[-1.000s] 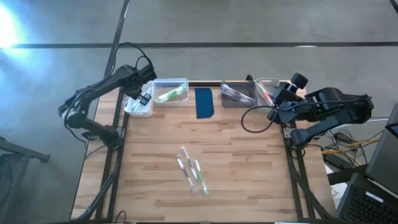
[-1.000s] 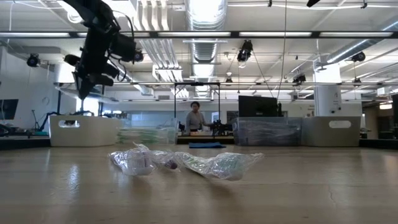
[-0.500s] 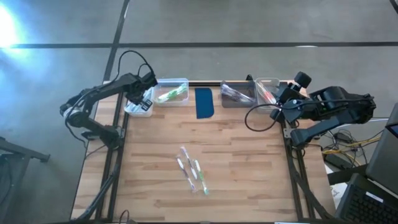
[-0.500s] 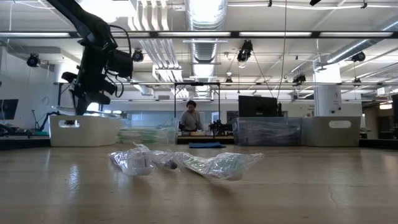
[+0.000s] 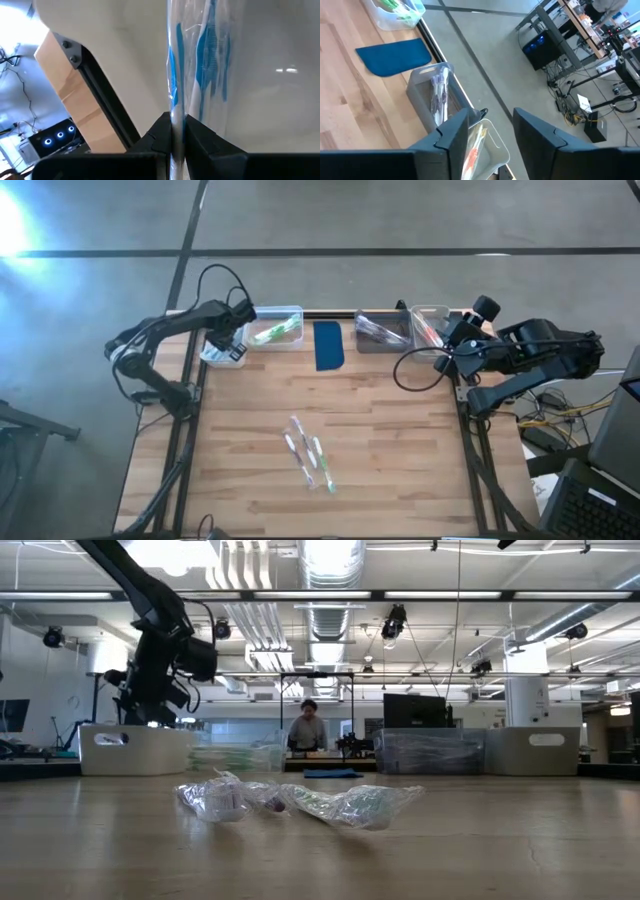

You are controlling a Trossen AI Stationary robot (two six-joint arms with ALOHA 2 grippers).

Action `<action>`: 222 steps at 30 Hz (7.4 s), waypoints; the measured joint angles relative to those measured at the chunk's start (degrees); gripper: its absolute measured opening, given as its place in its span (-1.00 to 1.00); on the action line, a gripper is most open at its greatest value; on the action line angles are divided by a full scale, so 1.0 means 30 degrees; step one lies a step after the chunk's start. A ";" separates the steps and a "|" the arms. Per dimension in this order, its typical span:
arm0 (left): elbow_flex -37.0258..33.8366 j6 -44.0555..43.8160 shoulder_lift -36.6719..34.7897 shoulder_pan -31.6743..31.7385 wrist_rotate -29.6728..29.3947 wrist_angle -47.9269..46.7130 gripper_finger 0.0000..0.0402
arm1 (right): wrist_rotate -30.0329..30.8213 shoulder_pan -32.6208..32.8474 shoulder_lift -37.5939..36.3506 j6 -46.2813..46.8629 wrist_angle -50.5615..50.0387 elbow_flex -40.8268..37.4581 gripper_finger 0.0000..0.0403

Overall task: Pick & Place Toothbrushes
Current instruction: Put the blue toothbrush into the white bin, then put the purple toothbrush into the black bin

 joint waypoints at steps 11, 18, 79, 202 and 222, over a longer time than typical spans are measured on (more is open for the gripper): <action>0.0000 0.0000 0.1050 0.0007 0.0015 0.0970 -0.80 | 0.0000 0.0007 -0.0007 0.0007 -0.0006 0.0000 -0.26; 0.0000 0.0252 0.0936 0.0007 0.0062 0.1026 -0.68 | 0.0000 0.0007 -0.0007 0.0008 -0.0008 0.0000 -0.37; 1.2170 1.1926 0.0069 -1.6349 0.9670 -0.2966 -0.01 | -0.0117 0.0000 0.0000 -0.1421 0.0166 0.0006 -0.53; 0.5850 1.0604 0.2203 -1.9306 1.5237 1.3959 -0.77 | -0.0086 0.0001 0.0007 -0.1070 0.0203 -0.0029 -0.54; 0.5792 0.7049 0.2427 -1.3815 1.5576 2.5109 -0.76 | -0.2713 0.0015 -0.0015 -0.1138 0.0414 -0.0029 -0.27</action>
